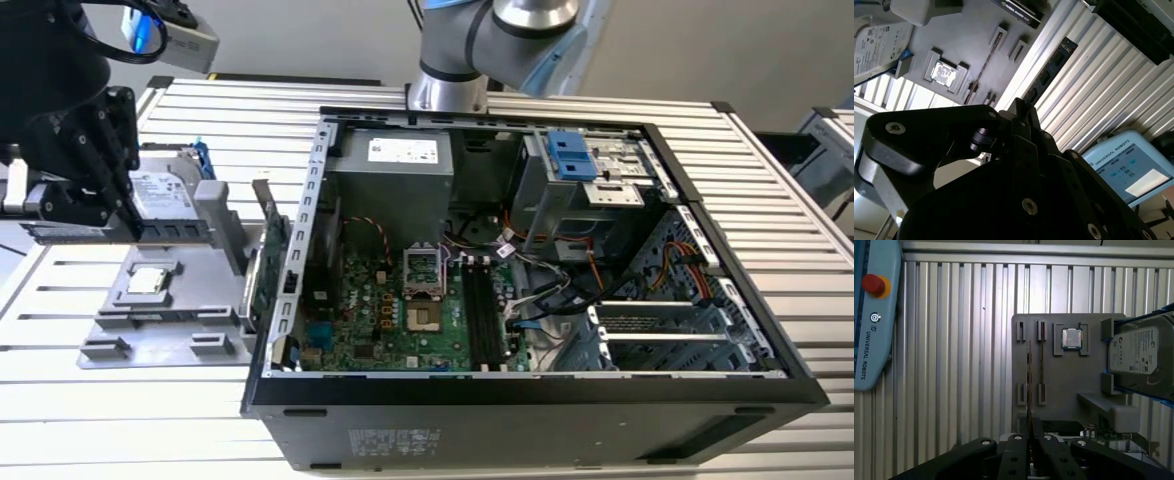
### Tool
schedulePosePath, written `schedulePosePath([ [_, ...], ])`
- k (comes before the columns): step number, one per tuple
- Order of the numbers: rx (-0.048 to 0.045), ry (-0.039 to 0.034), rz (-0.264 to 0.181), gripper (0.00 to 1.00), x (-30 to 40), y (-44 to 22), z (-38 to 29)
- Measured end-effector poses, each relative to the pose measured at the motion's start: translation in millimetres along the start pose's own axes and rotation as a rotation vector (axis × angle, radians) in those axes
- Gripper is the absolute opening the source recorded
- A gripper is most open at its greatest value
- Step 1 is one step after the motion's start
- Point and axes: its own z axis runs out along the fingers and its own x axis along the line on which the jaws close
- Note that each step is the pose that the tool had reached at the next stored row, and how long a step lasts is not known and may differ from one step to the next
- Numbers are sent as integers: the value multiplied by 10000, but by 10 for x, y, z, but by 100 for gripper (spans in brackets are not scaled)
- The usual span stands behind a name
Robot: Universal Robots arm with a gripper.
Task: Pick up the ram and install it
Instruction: 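Pick up the ram and move it above insertion slot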
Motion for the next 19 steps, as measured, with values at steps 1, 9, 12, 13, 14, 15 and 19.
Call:
schedulePosePath([
  [1,0,0,0,0,0,0,0],
  [9,0,0,0,0,0,-36,-1],
  [12,0,0,0,0,1,-70,-2],
  [13,0,0,0,0,1,-84,-3],
  [14,0,0,0,0,1,-97,-3],
  [15,0,0,0,0,1,-109,-4],
  [19,0,0,-1,0,2,-157,-5],
])
